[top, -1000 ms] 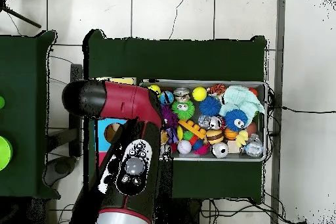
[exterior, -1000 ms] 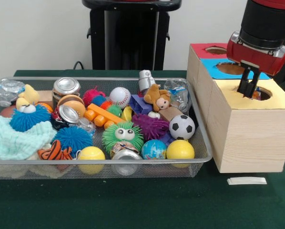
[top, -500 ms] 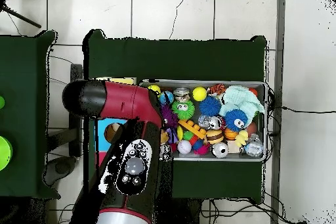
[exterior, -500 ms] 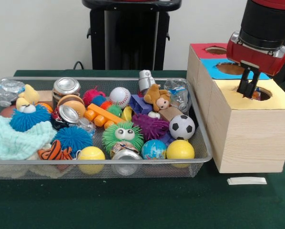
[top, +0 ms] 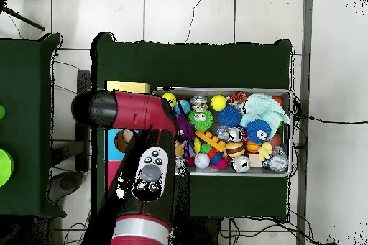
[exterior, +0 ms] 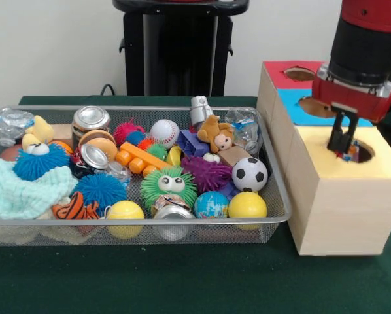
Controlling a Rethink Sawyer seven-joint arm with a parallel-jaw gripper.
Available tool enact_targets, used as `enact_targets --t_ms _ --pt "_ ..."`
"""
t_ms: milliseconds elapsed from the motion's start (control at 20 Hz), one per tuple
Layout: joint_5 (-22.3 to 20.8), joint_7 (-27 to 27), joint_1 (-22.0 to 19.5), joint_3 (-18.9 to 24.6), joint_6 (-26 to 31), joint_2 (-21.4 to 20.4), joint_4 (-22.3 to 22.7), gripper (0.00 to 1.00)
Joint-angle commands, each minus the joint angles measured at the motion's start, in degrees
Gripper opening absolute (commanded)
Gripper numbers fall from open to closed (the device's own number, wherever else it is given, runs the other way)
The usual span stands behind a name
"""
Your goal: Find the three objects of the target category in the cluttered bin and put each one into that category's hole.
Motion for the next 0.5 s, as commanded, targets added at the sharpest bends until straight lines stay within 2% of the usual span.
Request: enact_targets --t_ms 50,250,350,500 --pt "4.8 -3.8 -11.3 20.3 -15.0 -3.3 10.2 0.00" --pt "3.3 -3.4 -18.0 31.0 -21.6 -3.8 14.4 0.00" --pt "1.7 -2.0 -19.8 33.7 -23.0 -4.1 15.2 0.00" --pt "0.2 -0.6 -20.4 34.3 -21.7 -4.0 14.2 0.00"
